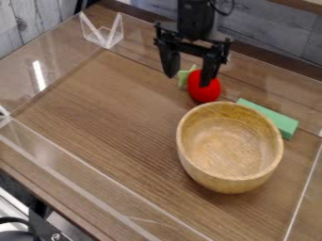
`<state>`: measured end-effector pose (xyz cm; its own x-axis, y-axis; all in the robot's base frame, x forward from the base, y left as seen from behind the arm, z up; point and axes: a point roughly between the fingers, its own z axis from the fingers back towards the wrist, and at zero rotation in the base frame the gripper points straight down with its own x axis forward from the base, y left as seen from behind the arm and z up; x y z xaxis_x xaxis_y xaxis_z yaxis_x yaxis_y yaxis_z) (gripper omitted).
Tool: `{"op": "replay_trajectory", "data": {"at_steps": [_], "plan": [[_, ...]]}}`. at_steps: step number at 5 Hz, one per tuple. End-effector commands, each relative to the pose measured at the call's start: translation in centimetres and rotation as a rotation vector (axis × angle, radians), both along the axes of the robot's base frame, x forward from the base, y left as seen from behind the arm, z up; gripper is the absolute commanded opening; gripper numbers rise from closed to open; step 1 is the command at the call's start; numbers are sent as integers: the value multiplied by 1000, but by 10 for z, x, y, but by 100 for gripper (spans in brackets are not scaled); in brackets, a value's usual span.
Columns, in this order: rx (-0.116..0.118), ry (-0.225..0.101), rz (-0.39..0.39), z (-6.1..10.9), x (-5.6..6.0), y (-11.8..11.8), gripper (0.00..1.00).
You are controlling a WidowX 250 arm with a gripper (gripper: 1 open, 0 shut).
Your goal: Move the red fruit to the left
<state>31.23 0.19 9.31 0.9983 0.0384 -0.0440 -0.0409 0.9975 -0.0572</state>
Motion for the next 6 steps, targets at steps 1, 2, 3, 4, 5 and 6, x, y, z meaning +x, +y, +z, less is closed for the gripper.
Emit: {"op": "replay_trajectory", "data": {"at_steps": [1, 2, 3, 4, 5, 6], "plan": [[5, -40, -3, 3, 7, -2, 100], [6, -40, 0, 0, 8, -3, 0], [5, -42, 2, 0, 9, -2, 0], [-6, -63, 9, 13, 9, 1, 0], [-19, -92, 18, 30, 9, 5, 0], [-38, -127, 33, 50, 9, 14, 0]]}}
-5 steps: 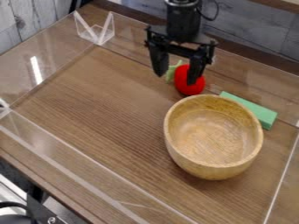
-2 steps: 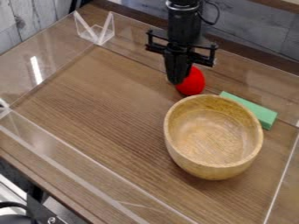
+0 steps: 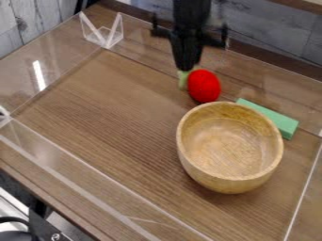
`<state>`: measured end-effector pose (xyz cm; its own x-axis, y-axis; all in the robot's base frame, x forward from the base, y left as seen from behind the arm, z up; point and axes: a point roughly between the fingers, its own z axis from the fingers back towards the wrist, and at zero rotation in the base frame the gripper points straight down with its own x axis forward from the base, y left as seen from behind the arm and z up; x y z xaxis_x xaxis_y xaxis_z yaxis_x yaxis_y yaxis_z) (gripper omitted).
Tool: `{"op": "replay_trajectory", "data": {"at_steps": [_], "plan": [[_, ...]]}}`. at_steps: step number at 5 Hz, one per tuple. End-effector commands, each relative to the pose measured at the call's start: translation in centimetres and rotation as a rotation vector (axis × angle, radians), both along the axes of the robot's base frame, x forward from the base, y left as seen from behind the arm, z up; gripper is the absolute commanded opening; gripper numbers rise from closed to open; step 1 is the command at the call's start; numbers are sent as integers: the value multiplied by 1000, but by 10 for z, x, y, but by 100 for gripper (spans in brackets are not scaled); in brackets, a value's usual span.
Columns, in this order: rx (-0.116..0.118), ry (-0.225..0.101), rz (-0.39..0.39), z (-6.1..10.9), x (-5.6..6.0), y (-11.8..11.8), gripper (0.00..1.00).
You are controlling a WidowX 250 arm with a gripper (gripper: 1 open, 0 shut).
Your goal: Move the red fruit to the left
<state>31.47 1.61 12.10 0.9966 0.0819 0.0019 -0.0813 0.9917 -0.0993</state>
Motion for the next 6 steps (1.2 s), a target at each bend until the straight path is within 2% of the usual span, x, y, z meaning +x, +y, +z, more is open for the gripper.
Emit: {"op": "replay_trajectory", "data": {"at_steps": [1, 2, 5, 6], "plan": [[-9, -96, -4, 35, 8, 4, 0], [-4, -83, -9, 23, 9, 1, 100], [15, -38, 6, -30, 25, -8, 100], [20, -43, 12, -43, 32, -10, 100]]}}
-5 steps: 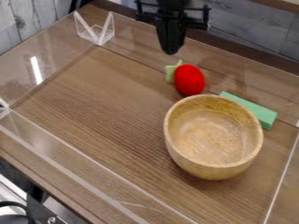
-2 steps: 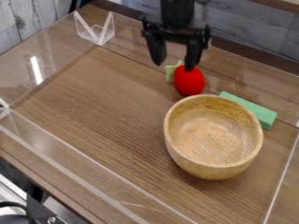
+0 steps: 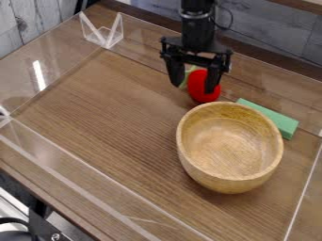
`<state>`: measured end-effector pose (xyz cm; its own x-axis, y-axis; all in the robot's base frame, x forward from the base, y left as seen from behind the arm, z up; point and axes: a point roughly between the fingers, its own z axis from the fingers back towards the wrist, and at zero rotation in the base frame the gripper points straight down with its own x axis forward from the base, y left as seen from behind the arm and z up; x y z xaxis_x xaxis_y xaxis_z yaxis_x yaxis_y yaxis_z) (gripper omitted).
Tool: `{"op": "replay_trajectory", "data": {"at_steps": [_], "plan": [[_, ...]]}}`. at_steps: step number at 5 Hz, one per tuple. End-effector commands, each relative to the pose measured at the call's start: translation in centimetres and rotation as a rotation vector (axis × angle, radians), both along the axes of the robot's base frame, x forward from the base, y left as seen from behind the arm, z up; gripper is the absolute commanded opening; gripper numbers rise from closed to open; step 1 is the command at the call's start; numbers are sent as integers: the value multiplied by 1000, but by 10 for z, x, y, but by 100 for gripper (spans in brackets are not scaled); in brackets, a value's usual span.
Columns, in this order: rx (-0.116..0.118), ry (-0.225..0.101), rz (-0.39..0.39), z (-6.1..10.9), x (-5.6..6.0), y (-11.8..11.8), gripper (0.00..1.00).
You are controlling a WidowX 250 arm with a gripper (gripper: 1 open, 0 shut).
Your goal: Move the red fruit to the left
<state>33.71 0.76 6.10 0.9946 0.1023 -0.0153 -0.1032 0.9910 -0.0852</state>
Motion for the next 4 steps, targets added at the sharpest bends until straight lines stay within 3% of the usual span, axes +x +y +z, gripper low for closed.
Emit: {"op": "replay_trajectory", "data": {"at_steps": [1, 4], "plan": [[14, -67, 2, 10, 16, 0, 100], [21, -83, 25, -4, 30, 6, 100]]}}
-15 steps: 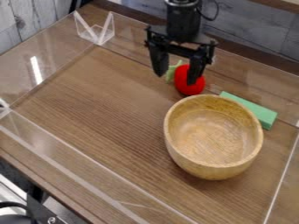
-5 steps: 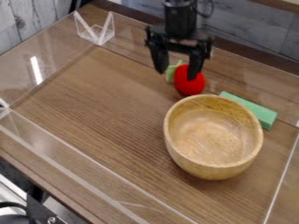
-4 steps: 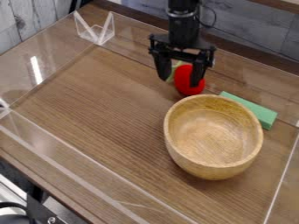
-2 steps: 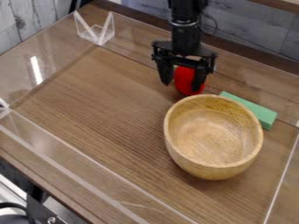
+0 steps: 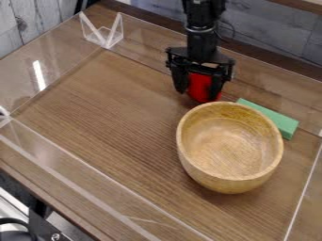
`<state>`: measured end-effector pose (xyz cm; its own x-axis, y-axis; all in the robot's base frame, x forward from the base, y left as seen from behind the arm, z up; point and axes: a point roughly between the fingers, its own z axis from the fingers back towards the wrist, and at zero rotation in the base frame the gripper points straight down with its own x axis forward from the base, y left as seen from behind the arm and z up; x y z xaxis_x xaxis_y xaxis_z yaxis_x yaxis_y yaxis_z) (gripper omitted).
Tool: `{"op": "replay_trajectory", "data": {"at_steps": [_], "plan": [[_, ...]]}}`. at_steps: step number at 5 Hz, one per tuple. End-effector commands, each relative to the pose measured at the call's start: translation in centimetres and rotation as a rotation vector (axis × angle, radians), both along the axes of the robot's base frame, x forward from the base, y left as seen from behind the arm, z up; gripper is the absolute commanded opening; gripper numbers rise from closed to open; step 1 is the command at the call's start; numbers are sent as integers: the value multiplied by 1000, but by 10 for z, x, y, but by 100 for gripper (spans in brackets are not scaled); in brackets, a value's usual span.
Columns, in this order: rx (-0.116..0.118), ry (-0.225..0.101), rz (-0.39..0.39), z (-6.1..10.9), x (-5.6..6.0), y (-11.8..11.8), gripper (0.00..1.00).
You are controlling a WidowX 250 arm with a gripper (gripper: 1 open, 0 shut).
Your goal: Move the red fruit to the left
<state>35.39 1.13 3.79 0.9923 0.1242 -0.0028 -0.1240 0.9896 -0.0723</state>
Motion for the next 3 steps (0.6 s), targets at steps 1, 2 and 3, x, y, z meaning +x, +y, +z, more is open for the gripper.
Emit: {"op": "replay_trajectory", "data": {"at_steps": [1, 2, 3], "plan": [[10, -80, 12, 16, 18, 6, 100], [12, -87, 22, 13, 21, 9, 100], [14, -93, 32, 11, 24, 12, 100]]}}
